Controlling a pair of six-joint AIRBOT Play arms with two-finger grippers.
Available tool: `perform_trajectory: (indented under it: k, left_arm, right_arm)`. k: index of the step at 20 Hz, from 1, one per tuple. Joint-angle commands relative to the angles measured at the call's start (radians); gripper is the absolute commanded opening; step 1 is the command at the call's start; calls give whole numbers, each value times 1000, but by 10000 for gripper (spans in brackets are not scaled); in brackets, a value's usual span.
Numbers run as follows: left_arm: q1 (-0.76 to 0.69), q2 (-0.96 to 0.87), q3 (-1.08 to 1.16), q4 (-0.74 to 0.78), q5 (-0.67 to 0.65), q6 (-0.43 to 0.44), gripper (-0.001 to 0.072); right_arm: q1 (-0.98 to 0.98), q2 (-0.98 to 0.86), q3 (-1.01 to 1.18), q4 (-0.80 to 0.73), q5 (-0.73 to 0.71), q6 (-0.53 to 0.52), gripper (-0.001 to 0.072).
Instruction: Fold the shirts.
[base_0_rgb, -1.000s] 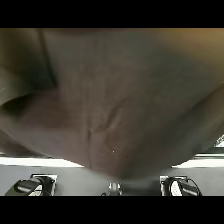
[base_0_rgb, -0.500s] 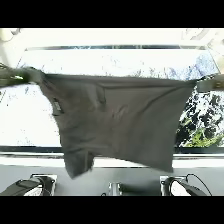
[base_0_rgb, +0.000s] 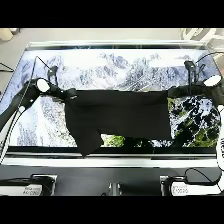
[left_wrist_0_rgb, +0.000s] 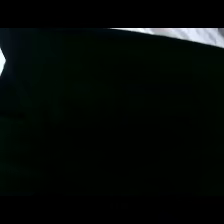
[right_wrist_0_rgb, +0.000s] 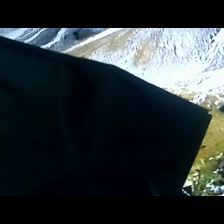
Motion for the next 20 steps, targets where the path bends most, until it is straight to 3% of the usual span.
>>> perform_trajectory:
  k: [1,2,3,4,6,7,8,18,20]
  left_arm:
    - [89,-38,53,-47,-223,155,538]
    - [137,-28,64,-23,-300,183,466]
    - [180,-17,58,-6,-355,198,303]
    - [219,-9,37,-2,-396,197,253]
    - [256,-4,-51,-36,-433,200,290]
    - [257,-4,-108,-63,-432,229,395]
    - [250,-4,-167,-92,-419,262,417]
    - [176,-10,-288,-119,-261,256,373]
    - [158,-10,-288,-123,-210,238,247]
  right_arm:
    - [-23,-10,34,-76,68,-8,510]
    - [-55,3,44,-144,137,-6,487]
    - [-87,10,44,-200,235,5,457]
    - [-116,10,34,-248,317,24,403]
    - [-146,11,-28,-293,420,9,387]
    - [-149,15,-73,-305,440,-3,387]
    - [-148,22,-117,-307,445,-7,387]
    - [-147,62,-299,-290,433,-22,437]
    - [-147,63,-326,-290,426,-23,443]
